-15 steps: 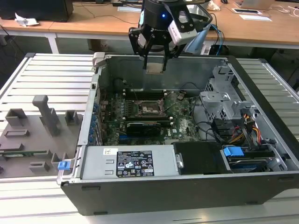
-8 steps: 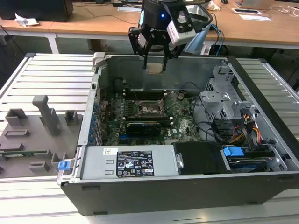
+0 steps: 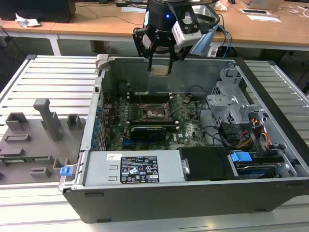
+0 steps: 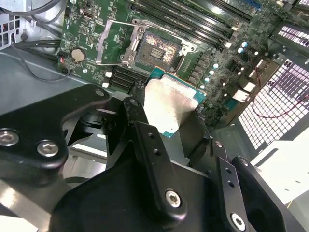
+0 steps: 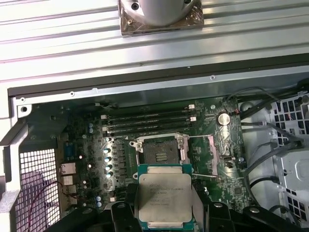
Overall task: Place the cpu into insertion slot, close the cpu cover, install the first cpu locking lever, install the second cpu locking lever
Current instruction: 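Place the cpu into insertion slot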
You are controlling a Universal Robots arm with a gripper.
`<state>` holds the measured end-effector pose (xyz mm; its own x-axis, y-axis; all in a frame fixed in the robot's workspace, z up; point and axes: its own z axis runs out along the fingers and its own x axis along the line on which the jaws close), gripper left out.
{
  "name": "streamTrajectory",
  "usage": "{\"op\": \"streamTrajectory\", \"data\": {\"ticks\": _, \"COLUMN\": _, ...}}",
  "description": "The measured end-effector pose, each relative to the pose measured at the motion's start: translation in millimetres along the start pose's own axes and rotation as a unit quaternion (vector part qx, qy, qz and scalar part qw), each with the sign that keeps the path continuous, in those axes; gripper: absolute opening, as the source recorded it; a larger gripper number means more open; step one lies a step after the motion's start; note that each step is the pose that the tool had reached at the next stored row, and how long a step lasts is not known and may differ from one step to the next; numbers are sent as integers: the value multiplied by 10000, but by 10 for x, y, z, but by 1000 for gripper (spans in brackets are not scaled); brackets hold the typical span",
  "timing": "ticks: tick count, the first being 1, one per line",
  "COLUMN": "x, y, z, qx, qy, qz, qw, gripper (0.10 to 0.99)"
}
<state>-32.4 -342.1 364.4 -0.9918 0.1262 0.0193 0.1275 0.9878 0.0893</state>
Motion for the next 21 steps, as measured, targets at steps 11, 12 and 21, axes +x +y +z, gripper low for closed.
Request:
{"op": "streamTrajectory", "data": {"ticks": 11, "x": 1, "y": 0, "z": 0, "qx": -2, "qy": -10, "qz": 108, "qw": 9999, "gripper": 529}}
{"op": "streamTrajectory", "data": {"ticks": 12, "x": 1, "y": 0, "z": 0, "qx": -2, "qy": -11, "qz": 120, "qw": 9999, "gripper": 529}}
{"op": "streamTrajectory", "data": {"ticks": 21, "x": 2, "y": 0, "z": 0, "qx": -4, "qy": -18, "qz": 197, "qw": 9998, "gripper": 529}}
